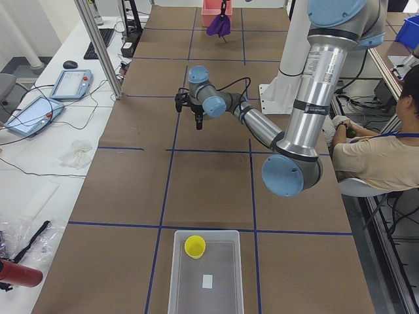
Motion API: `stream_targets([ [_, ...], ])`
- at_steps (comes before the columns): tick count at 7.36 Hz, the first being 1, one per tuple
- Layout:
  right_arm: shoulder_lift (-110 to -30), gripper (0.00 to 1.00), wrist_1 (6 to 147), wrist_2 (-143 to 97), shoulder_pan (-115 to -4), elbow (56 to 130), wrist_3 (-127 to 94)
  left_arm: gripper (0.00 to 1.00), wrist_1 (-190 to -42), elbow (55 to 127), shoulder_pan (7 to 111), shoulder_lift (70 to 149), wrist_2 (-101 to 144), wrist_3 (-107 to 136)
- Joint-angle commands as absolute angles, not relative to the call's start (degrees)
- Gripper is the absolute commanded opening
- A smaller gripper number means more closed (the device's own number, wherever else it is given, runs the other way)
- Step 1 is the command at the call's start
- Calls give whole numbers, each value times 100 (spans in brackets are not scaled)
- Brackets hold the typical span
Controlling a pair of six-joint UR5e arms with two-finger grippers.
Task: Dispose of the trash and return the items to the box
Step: 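Drop the cloth into the pink bin while the left gripper reaches the bowl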
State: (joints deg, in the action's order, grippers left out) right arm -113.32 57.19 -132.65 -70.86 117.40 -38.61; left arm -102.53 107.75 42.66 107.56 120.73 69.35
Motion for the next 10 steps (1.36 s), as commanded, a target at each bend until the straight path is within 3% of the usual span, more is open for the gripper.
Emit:
stream_targets([
  [1,-11094,0,7468,-13333,-8859,11733,-1193,86,-10239,10111,3596,11694,11778,7829],
  [3,-10032,0,9730,-13255,-10155,11445,1281,87,-10222,9933,3481,11742,11568,7840],
  [8,-9844,0,9870,-13228,-10915,10242,3038,86,-10266,9274,3401,12172,11496,7787],
  [9,-9826,0,9853,-13236,-10933,9978,3302,83,-10266,9072,3393,12329,11487,7796],
  [10,-9835,0,9844,-13236,-10934,9906,3322,72,-10266,9053,3393,12357,11392,7805],
])
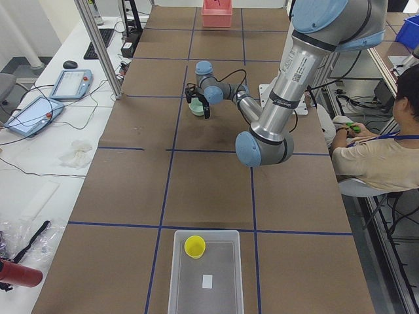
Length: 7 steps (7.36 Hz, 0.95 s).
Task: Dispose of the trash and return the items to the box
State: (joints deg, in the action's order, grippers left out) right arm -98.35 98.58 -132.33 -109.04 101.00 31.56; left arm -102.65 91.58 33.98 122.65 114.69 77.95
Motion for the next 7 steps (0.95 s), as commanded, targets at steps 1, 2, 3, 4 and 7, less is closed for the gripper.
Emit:
stream_targets([
  [1,-9844,0,9835,-13193,-10951,9853,3357,70,-10274,9044,3393,12357,11373,7805],
  [2,-9844,0,9826,-13088,-10977,9774,3523,66,-10274,9000,3384,12401,11373,7805],
  [3,-9852,0,9826,-13087,-10978,9730,3533,56,-10274,8939,3384,12419,11373,7813],
  [4,-9853,0,9826,-13087,-10978,9634,3542,37,-10274,8938,3384,12428,11373,7822],
  [7,-9879,0,8980,-13078,-10978,8724,3464,0,-10555,8903,3384,12419,11364,7822],
])
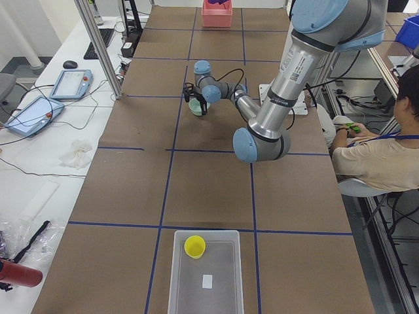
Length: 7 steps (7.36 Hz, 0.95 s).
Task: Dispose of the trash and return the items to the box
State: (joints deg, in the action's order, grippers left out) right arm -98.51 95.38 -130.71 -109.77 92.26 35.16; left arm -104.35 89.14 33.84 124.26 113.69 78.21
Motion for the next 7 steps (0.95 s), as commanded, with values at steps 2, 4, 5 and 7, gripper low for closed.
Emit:
stream_targets([
  [2,-9870,100,8282,-13087,-10960,8219,3297,0,-10573,8991,3392,12428,11216,7831],
  [4,-9888,100,8236,-13113,-10934,8226,3261,0,-10285,9524,3593,12306,11109,7796],
  [5,-9870,100,8227,-13148,-10916,8331,3165,0,-9805,9945,3682,12270,11101,7596],
  [7,-9861,100,8218,-13254,-10391,9049,2176,0,-9135,10886,4565,11972,11127,6467],
])
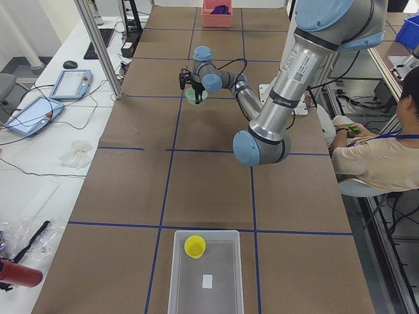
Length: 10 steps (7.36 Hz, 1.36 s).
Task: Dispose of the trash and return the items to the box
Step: 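Lift the green bowl with the left gripper and set it in the clear bin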
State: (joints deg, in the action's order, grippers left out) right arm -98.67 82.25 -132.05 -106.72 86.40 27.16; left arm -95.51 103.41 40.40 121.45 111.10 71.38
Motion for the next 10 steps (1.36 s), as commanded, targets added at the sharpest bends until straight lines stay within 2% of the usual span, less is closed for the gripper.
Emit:
stream_targets([
  [1,-9861,100,8244,-13445,-10249,9418,1875,0,-8862,11116,5153,11945,11162,5703],
  [3,-9905,100,8262,-13710,-9934,10096,1042,0,-8815,11766,5893,10816,11686,4184],
  [5,-9905,100,8262,-13711,-9608,10423,450,0,-8842,11525,7278,9988,12538,1999],
  [7,-9905,100,8244,-13711,-9502,10433,439,0,-8850,10509,8686,9547,13024,-383],
  [10,-9879,100,8227,-13658,-9168,10713,-112,0,-9926,8761,9675,8757,13034,-2483],
])
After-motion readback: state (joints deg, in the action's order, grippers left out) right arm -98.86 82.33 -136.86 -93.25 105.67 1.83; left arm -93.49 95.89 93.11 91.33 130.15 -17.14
